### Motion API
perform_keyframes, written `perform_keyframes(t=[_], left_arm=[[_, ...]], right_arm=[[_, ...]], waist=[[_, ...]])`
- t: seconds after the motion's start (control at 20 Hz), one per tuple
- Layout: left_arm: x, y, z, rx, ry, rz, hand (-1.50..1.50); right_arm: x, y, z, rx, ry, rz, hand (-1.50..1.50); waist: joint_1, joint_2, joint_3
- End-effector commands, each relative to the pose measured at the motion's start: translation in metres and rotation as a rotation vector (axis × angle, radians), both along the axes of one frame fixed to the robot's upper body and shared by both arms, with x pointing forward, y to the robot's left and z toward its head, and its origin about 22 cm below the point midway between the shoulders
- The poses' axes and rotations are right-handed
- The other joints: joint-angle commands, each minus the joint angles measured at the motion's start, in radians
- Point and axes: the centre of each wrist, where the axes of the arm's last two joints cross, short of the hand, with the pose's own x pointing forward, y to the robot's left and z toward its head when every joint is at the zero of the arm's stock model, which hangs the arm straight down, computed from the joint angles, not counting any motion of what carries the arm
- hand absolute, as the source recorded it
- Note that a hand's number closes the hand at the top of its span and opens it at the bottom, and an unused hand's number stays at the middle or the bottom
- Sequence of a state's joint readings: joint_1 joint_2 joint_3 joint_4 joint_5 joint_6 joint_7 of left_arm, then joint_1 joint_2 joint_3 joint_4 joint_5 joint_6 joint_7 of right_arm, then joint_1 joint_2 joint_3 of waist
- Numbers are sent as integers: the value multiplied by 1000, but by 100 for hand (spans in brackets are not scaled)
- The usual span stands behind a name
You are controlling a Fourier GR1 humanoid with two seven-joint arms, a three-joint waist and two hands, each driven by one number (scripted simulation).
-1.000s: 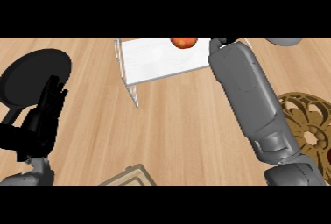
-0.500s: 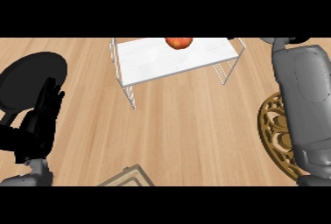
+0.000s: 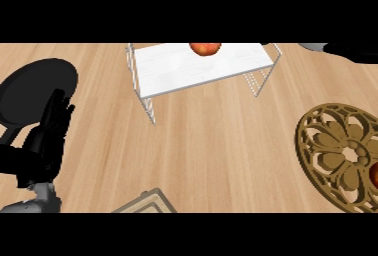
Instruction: Pick the squash from the placemat and place it in the tiered shelf
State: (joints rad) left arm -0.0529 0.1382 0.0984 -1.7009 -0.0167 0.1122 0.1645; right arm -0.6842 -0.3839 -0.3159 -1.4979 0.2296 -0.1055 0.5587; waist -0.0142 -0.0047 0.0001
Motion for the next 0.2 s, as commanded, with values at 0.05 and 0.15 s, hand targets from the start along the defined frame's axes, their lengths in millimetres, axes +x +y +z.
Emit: perform_keyframes(t=[0.05, 0.15], left_arm=[[4, 10, -8, 6, -19, -4, 0], [8, -3, -5, 15, -13, -6, 0]], right_arm=[[-26, -53, 6, -6, -19, 26, -150], [-41, -44, -11, 13, -12, 38, -150]], waist=[[10, 4, 0], [9, 3, 0]])
